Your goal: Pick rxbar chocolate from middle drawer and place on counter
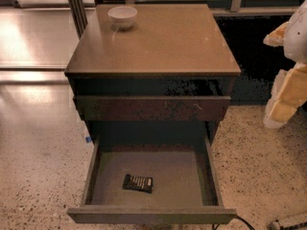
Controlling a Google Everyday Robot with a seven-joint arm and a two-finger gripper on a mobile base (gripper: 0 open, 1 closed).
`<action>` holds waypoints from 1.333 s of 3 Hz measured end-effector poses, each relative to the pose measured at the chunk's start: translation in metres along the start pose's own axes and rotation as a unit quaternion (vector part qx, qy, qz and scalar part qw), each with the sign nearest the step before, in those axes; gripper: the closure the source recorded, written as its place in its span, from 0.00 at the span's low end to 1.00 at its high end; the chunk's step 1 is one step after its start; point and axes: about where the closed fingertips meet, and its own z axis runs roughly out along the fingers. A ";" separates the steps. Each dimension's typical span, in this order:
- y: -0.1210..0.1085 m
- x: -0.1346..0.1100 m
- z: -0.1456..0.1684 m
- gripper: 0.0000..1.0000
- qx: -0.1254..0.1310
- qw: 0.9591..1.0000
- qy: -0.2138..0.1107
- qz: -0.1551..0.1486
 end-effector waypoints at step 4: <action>0.019 -0.029 0.121 0.00 -0.015 0.996 -0.077 -0.049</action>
Offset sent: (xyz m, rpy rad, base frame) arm 0.0160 0.0187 -0.0875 0.1133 0.0424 0.0964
